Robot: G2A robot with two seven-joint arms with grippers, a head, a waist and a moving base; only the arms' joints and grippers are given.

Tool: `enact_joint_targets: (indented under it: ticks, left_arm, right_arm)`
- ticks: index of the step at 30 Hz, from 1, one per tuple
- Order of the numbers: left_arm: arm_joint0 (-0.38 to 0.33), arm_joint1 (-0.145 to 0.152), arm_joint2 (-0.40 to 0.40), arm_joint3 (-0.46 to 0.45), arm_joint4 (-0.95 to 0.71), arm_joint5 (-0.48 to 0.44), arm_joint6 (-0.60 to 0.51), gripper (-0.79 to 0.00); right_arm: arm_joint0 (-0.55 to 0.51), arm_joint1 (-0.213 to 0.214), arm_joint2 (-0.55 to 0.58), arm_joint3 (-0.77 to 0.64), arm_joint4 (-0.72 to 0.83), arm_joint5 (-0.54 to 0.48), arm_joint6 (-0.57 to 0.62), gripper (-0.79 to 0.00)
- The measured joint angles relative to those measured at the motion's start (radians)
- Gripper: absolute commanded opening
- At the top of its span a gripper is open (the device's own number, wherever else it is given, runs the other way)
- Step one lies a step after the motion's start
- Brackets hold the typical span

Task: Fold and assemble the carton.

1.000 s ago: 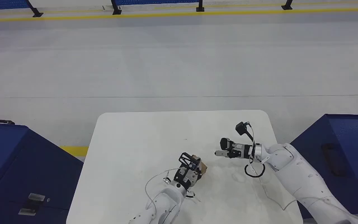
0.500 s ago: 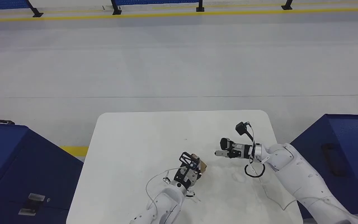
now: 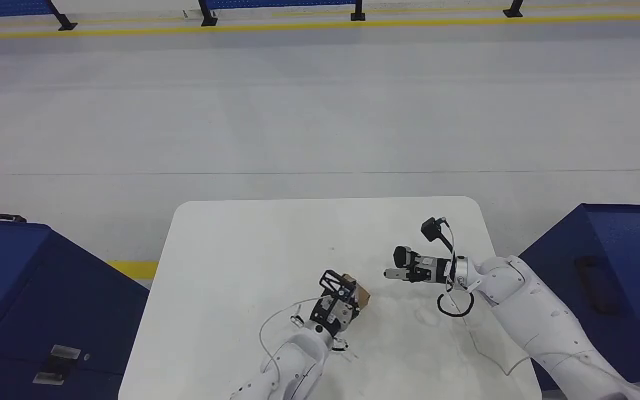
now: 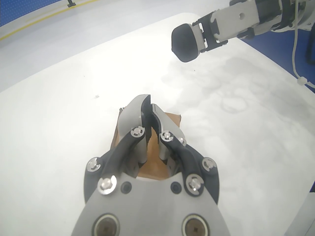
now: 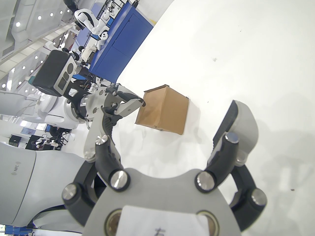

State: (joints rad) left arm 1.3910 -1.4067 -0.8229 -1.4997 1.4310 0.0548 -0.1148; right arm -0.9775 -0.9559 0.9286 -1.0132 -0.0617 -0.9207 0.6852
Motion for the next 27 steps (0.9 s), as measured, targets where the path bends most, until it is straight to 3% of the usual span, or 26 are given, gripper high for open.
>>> enact_joint_targets:
  ticks: [5, 11, 18, 23, 27]
  left_arm:
    - [-0.017, -0.005, 0.006, 0.034, 0.005, -0.004, -0.058, -0.785]
    - [-0.003, -0.005, -0.001, 0.01, -0.004, -0.012, -0.004, -0.785]
    - [-0.024, -0.01, 0.004, 0.045, 0.009, -0.018, -0.062, -0.785]
    - [0.007, 0.0, -0.026, -0.024, 0.037, -0.01, -0.022, -0.785]
    - [0.075, 0.025, -0.087, -0.15, 0.094, -0.034, -0.027, -0.785]
  right_arm:
    - [0.0, 0.0, 0.0, 0.0, 0.0, 0.0, 0.0, 0.0]
    - [0.0, 0.0, 0.0, 0.0, 0.0, 0.0, 0.0, 0.0]
    - [0.0, 0.0, 0.0, 0.0, 0.0, 0.0, 0.0, 0.0]
    - [0.0, 0.0, 0.0, 0.0, 0.0, 0.0, 0.0, 0.0]
    - [0.0, 0.0, 0.0, 0.0, 0.0, 0.0, 0.0, 0.0]
